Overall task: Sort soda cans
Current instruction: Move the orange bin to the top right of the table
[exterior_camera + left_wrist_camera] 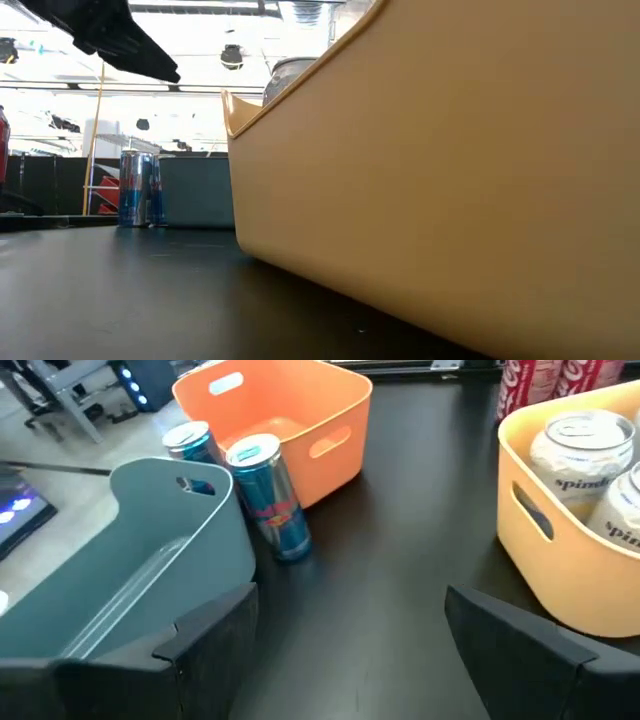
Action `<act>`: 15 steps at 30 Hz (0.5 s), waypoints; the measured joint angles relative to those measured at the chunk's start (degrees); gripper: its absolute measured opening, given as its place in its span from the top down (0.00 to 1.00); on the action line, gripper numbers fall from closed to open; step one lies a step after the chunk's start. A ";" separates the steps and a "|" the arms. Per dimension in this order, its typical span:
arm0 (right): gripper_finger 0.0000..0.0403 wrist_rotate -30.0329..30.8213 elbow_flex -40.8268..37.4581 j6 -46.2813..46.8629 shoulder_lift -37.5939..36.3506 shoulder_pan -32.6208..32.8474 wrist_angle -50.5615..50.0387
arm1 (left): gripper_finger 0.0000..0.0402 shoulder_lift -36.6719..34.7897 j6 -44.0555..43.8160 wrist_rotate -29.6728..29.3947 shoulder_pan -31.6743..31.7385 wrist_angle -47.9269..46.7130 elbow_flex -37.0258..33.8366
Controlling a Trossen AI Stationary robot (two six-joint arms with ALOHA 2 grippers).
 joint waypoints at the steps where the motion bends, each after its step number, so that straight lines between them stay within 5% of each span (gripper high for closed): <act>1: 0.70 0.04 -0.02 -0.89 0.17 -0.31 -0.81 | 0.21 0.00 0.02 0.02 0.12 0.00 0.00; 9: 0.43 0.56 0.00 -3.36 3.71 -2.45 -1.99 | 0.21 0.93 -4.99 0.52 0.26 -0.13 0.00; 15: 0.39 6.54 0.01 -2.98 7.67 -3.95 -0.30 | 0.21 2.52 -5.44 1.16 0.47 -0.24 0.00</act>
